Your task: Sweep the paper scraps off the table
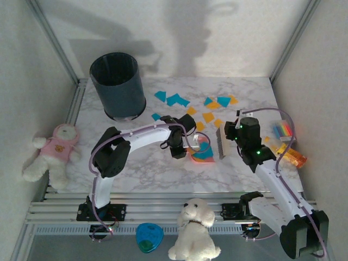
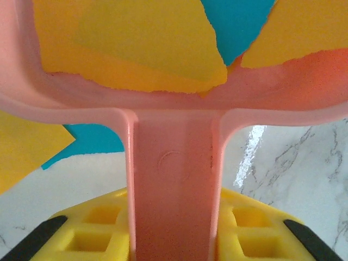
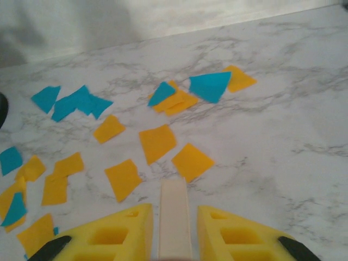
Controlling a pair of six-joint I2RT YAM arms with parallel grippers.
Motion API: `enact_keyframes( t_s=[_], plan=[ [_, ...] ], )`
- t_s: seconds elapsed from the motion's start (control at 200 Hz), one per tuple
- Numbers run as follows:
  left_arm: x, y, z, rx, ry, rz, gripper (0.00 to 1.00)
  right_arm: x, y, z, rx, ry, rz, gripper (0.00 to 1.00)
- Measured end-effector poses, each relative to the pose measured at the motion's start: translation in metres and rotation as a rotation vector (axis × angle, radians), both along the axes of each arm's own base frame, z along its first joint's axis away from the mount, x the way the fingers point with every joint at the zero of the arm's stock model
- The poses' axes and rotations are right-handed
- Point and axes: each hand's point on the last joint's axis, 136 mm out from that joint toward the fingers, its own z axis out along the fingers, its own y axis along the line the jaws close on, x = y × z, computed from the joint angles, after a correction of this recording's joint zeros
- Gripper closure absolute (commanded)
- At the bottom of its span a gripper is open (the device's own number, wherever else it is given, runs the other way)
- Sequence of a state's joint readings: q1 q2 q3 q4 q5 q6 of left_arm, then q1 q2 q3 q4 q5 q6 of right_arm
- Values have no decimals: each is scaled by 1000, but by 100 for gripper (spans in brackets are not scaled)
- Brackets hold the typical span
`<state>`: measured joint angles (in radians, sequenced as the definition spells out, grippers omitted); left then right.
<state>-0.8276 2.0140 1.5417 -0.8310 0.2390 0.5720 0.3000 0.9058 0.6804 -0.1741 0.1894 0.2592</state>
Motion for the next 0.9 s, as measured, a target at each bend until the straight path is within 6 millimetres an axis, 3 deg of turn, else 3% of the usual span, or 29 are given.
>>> enact_keyframes(
  t_s=[0.265,0.616,0.896],
  plan=[
    [8,-5,14,-72,-20,50,100,-4,-16,1,-51,-1,-67,100],
    [40,-4,60,-238,-78,215,100,-7,-24,-5,-98,23,-94,100],
    [54,3,67,-285,-59,285,100,-8,-24,-7,-106,30,-88,100]
  ],
)
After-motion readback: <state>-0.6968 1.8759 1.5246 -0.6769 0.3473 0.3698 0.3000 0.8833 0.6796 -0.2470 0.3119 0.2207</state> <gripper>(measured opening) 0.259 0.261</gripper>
